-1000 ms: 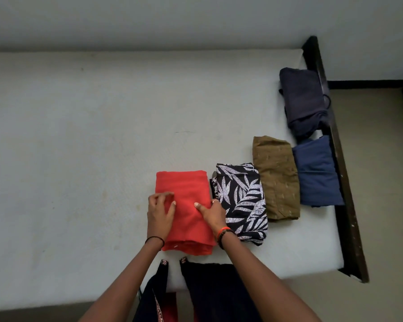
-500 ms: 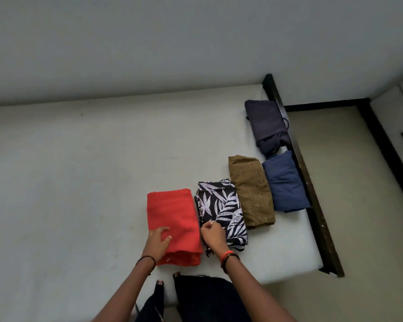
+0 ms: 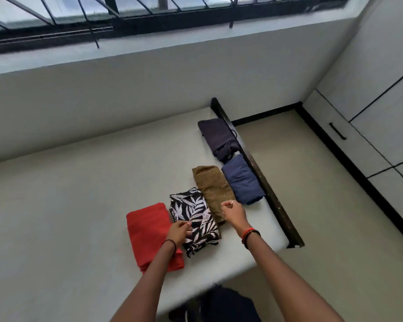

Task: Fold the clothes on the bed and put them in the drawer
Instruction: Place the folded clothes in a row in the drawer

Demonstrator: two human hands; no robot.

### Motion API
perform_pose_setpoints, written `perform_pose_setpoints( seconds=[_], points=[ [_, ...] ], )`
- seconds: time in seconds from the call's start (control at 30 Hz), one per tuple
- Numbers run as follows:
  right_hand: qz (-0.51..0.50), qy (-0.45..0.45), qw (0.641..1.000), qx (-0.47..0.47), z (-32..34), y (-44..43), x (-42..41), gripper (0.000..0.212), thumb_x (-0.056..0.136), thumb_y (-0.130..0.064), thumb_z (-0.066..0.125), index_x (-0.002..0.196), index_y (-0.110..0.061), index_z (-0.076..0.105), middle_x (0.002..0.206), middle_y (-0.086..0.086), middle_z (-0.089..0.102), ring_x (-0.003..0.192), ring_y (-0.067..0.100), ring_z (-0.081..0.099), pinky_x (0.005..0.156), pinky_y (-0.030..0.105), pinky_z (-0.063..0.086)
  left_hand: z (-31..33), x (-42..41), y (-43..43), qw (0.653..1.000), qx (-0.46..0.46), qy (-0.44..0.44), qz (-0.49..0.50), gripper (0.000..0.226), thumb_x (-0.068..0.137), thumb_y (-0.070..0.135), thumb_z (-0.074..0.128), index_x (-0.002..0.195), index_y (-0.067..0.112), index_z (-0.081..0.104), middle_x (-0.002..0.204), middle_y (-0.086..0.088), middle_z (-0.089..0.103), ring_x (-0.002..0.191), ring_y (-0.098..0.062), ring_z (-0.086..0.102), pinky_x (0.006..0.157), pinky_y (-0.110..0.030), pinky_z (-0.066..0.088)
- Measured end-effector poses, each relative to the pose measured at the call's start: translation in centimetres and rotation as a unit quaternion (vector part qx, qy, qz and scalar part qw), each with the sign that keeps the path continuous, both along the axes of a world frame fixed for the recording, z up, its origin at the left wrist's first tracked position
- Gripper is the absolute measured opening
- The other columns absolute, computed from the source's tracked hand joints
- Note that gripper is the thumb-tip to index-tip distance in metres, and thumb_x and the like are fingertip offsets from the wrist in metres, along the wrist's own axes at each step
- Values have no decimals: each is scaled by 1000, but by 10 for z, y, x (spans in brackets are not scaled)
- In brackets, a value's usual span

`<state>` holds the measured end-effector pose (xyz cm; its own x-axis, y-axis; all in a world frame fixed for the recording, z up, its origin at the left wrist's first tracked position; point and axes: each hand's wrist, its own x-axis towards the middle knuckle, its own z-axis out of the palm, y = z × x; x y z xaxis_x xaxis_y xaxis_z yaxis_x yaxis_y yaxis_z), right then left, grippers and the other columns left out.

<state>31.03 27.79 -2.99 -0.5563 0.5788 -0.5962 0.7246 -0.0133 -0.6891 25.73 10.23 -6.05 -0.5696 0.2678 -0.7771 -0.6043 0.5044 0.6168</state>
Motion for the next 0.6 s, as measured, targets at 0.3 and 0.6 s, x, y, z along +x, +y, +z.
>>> perform_pose_setpoints(
  seconds=[0.3,0.6],
  points=[
    [-57,-39,996,55,-17,129,23,23,84,-10,51,62,-17,52,70,7,56,70,24,50,62,34,40,7,20,130,999,6,-40,4,27,97,7,44,73,17,52,69,-1,51,49,-5,48,39,-14,29],
    [-36,-97,994,36,-44,244,25,15,84,-4,58,75,-10,47,84,12,58,87,30,55,66,25,31,-33,12,253,997,-64,9,36,19,94,-2,43,87,4,60,67,-10,66,53,-6,64,50,-19,48]
  ],
)
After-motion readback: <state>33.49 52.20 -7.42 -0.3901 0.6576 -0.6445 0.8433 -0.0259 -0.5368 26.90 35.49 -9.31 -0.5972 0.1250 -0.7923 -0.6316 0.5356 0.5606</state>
